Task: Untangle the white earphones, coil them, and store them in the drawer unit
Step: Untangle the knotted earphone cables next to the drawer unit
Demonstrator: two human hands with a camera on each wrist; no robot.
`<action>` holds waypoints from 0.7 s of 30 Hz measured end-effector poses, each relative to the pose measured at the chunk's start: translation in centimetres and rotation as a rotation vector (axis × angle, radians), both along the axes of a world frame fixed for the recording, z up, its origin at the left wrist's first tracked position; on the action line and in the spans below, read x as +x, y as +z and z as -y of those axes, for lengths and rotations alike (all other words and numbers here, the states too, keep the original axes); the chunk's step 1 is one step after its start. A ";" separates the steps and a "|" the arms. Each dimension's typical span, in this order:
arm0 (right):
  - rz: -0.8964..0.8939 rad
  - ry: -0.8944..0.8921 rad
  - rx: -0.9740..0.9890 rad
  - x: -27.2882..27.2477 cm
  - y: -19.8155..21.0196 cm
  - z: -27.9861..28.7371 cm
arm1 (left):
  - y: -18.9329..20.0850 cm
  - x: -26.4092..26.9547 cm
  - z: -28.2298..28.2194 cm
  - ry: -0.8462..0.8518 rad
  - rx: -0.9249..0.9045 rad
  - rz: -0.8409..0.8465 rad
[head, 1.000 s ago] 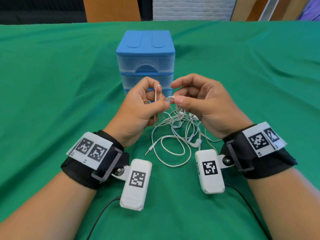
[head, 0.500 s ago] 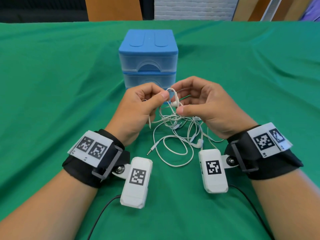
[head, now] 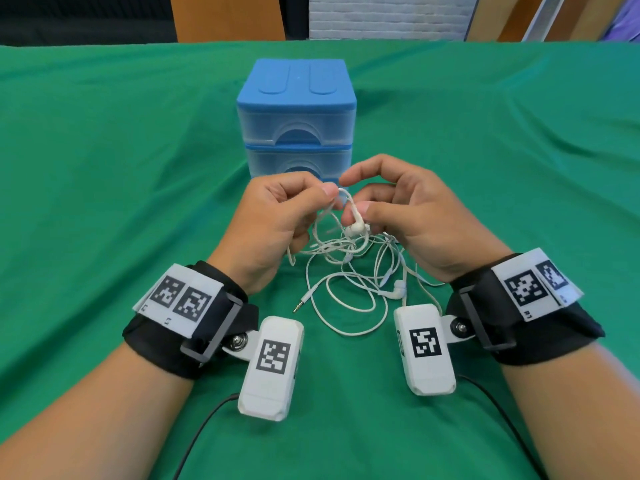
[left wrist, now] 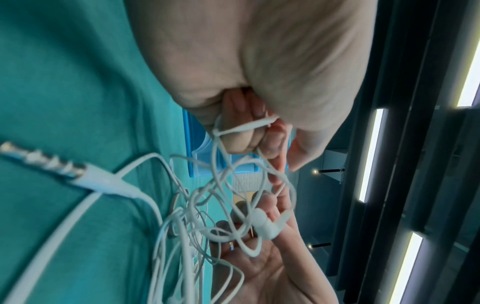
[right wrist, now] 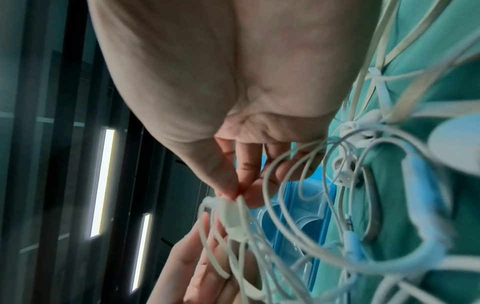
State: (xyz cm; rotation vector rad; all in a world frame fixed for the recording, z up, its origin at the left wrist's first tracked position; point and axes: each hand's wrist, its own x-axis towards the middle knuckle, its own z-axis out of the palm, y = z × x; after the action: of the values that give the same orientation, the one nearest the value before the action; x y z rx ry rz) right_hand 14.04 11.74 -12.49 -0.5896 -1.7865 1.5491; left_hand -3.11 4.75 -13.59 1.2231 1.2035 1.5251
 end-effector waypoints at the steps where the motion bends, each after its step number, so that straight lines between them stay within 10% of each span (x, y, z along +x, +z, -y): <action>1: 0.002 -0.010 -0.008 0.0 0.0 0.0 | 0.1 -0.1 0.0 -0.002 -0.002 0.056; 10: 0.002 -0.388 -0.117 0.5 0.0 -1.4 | 0.4 -1.5 -0.1 0.040 0.129 0.567; 15: -0.086 -0.471 -0.069 0.6 0.2 -1.6 | 0.2 -1.6 -0.2 0.162 0.179 0.510; 21: -0.223 -0.467 -0.082 1.2 0.5 -1.8 | -0.1 -1.5 -0.3 0.369 0.112 0.041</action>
State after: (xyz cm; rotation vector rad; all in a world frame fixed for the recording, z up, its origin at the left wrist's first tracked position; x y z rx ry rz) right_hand 15.26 13.51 -11.96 -0.7763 -1.3086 1.3078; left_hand -4.66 5.07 -13.73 1.0743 1.3875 1.8993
